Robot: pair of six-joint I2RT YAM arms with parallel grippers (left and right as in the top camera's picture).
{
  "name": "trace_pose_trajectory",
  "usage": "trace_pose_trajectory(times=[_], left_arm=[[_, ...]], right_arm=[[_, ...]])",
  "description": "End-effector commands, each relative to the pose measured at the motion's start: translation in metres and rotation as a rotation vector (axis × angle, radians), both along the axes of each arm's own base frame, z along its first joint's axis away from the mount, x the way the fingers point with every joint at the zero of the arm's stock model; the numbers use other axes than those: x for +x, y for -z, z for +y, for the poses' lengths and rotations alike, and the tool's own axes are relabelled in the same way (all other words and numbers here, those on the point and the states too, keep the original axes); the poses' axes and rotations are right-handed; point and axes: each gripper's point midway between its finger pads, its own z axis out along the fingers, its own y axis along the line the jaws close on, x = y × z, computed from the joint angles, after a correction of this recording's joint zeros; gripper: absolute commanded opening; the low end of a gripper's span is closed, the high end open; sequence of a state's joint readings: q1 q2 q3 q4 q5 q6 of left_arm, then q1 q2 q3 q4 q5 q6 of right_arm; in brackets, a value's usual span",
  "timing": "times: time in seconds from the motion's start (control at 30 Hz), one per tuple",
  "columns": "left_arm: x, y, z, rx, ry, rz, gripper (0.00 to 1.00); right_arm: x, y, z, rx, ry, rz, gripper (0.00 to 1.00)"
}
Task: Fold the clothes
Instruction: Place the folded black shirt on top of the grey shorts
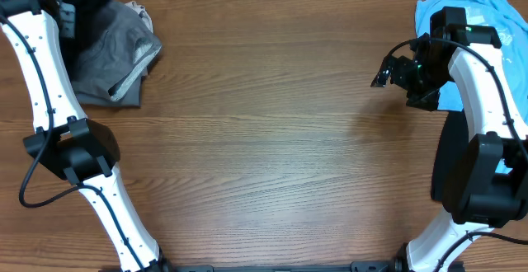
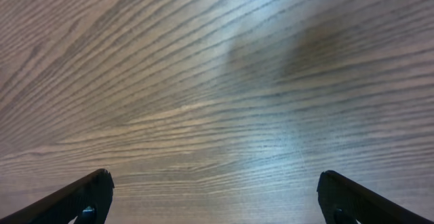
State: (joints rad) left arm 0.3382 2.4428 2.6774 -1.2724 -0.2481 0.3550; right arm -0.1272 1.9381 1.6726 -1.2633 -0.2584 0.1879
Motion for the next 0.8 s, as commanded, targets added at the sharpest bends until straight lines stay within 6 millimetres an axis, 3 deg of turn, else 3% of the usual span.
trace_pose_trajectory(times=[0.0, 0.07, 0.17, 0.33, 0.4, 0.63, 0.77], left_arm=[[-0.008, 0.035, -0.034, -0.227, -0.105, 0.012, 1.00], [-0.014, 0.071, -0.072, -0.381, -0.081, 0.090, 1.00], [-0.009, 0.093, -0.128, -0.533, 0.012, 0.129, 1.00], [0.011, 0.084, -0.206, -0.560, 0.180, 0.114, 1.00], [0.016, 0.078, -0.221, -0.527, 0.212, 0.103, 1.00], [0.030, 0.025, -0.210, -0.417, 0.211, -0.010, 1.00], [0.023, -0.001, -0.198, -0.404, 0.191, -0.033, 1.00]], right_arm=[[0.008, -0.008, 0.001, 0.001, 0.003, -0.039, 1.00], [0.012, -0.009, 0.000, -0.001, 0.002, -0.055, 1.00], [0.016, -0.009, 0.000, -0.003, 0.002, -0.071, 1.00], [0.015, -0.009, 0.000, -0.005, -0.009, -0.073, 1.00], [0.015, -0.009, 0.000, -0.005, -0.013, -0.070, 1.00], [0.008, -0.008, 0.001, -0.009, -0.060, -0.054, 1.00], [0.008, -0.008, 0.001, -0.009, -0.062, -0.056, 1.00]])
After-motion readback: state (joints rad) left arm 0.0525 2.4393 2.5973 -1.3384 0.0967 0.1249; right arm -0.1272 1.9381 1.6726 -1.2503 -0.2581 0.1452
